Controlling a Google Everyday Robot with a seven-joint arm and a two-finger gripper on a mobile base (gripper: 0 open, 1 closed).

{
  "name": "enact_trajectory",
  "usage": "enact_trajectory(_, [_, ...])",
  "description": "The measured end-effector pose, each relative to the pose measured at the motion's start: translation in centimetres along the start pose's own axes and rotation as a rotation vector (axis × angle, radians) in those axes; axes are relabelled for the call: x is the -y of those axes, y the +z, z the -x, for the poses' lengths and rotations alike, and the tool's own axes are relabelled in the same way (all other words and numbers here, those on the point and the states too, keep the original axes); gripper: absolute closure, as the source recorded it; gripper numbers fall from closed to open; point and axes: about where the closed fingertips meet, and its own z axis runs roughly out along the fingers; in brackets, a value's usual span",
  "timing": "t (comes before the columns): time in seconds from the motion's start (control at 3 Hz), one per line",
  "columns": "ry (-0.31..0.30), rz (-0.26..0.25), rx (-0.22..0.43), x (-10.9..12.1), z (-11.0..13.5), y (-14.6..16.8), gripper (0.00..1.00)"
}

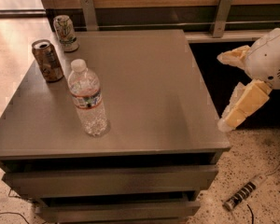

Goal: Knock water bottle over

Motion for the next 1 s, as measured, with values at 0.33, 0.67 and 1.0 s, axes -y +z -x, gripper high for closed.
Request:
enact_trajectory(0.33, [-0.006, 0.023, 0.230, -0.5, 2.1, 2.6, 0.00])
enact_trajectory(0.67, [-0.025, 0.074, 0.456, -1.6, 6.7, 3.7, 0.00])
enact_trajectory(1.0, [-0.021, 0.154, 0.615, -3.5, 11.3, 4.1, 0.00])
